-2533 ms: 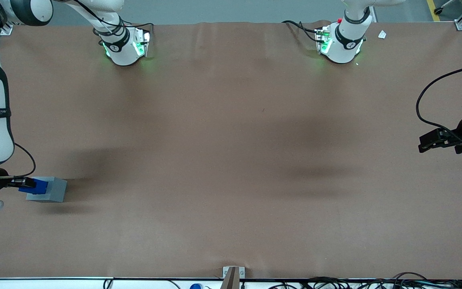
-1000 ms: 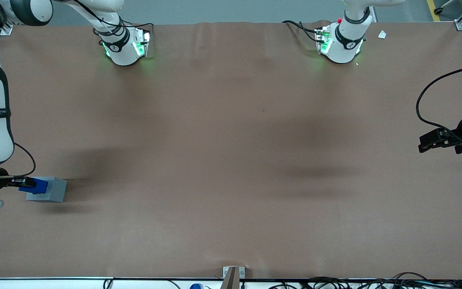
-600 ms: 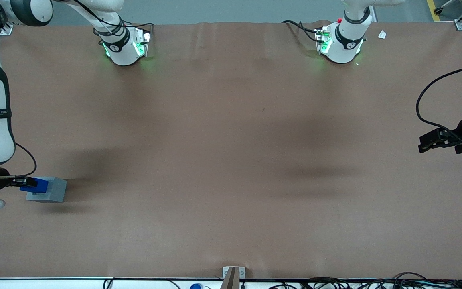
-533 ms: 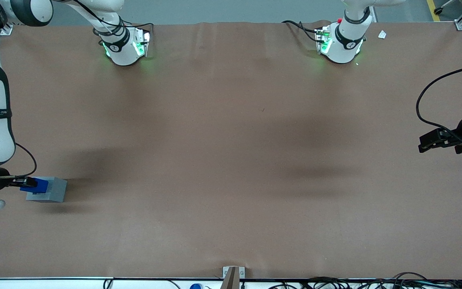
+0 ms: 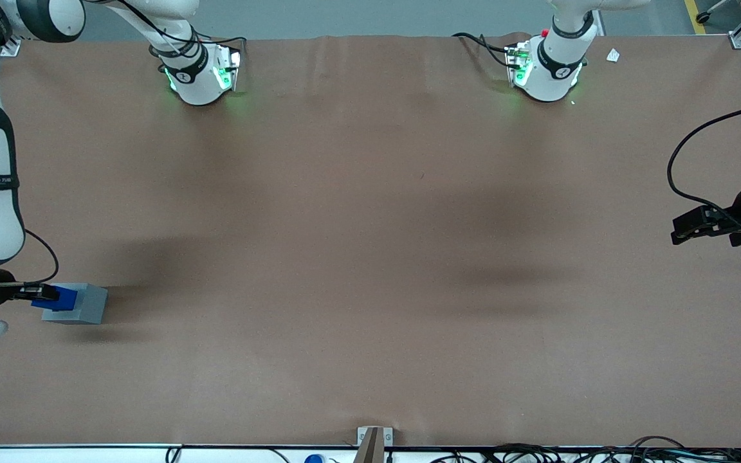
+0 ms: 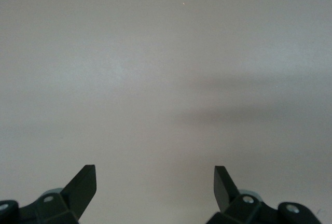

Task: Insert blue part into gray base with right arm
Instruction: 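Lower the blue block into the gray base's opening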

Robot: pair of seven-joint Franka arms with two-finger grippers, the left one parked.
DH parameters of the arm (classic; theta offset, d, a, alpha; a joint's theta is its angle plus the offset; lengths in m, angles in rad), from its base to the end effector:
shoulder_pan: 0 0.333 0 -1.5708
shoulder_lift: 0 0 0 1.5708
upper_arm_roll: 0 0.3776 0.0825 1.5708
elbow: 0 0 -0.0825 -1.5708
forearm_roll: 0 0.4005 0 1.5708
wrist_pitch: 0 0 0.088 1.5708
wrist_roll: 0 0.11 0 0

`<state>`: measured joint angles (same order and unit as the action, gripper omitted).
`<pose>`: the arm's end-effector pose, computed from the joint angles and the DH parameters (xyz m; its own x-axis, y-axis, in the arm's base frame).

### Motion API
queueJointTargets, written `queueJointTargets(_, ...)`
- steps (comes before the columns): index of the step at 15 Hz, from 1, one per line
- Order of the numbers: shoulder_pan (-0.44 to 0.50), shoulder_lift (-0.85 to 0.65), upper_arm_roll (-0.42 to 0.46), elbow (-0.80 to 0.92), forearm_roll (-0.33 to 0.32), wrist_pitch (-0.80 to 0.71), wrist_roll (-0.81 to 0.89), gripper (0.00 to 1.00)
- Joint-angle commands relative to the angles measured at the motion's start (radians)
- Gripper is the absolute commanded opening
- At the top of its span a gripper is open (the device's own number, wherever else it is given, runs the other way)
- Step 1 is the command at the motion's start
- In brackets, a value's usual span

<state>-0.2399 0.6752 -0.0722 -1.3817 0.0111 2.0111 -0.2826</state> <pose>0.7425 -0.2252 0.3490 0.9984 -0.0202 -0.0524 -0.0191 -0.9996 0.0215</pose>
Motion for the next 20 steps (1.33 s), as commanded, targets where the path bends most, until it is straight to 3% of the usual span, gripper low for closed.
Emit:
queueJointTargets(1,-0.004,0.017,0.008,0.023,-0.014,0.006,0.02,0.02)
queueJointTargets(5,-0.004,0.018,0.008,0.021,-0.013,0.006,0.023,0.02)
queueJointTargets(7,-0.004,0.021,0.008,0.02,-0.011,0.005,0.025,0.11)
queueJointTargets(8,-0.004,0.021,0.008,0.02,-0.01,0.005,0.023,0.3)
queueJointTargets(9,-0.004,0.021,0.008,0.02,-0.008,0.005,0.023,0.59)
queueJointTargets(12,-0.002,0.018,0.008,0.02,-0.006,0.003,0.023,0.99)
queueJointTargets(20,0.033,-0.104,0.011,0.021,-0.002,-0.092,0.023,1.0)
